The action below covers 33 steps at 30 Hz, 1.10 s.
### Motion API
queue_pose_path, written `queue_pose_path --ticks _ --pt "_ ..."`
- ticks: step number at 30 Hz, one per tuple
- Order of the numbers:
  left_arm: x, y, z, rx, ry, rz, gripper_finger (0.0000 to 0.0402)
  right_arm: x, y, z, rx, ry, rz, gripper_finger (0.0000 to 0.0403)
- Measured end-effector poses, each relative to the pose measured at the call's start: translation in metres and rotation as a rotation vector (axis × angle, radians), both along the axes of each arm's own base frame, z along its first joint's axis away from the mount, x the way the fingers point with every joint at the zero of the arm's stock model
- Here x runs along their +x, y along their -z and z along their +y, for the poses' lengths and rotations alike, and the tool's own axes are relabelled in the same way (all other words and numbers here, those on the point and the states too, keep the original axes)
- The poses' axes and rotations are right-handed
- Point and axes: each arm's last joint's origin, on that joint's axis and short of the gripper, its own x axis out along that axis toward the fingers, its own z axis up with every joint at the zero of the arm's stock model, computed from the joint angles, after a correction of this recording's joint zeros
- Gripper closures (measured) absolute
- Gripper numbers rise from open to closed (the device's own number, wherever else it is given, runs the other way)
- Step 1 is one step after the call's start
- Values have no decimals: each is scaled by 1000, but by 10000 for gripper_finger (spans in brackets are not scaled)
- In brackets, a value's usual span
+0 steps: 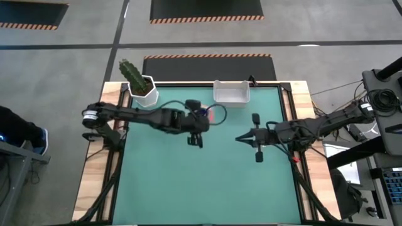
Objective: Nest measuring cups in basket
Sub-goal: Put the nested measuring cups into the gray bin
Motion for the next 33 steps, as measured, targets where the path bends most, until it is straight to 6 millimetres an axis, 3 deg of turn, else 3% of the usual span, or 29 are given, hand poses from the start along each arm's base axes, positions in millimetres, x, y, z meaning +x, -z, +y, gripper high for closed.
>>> queue_pose_path --ticks 8,18,24,33 --pt "26 -11 49 -38 113 -145 320 -11 -5 0 -38 -36 -29 394" --pt "85 -3 117 -2 129 -174 320 -21 -6 -2 -55 -75 -21 394" --pt "115 14 159 25 164 -112 323 -26 -5 -3 -51 -77 -34 394" --pt "136 37 199 11 253 -29 325 -33 -4 -5 -53 -78 -57 394"
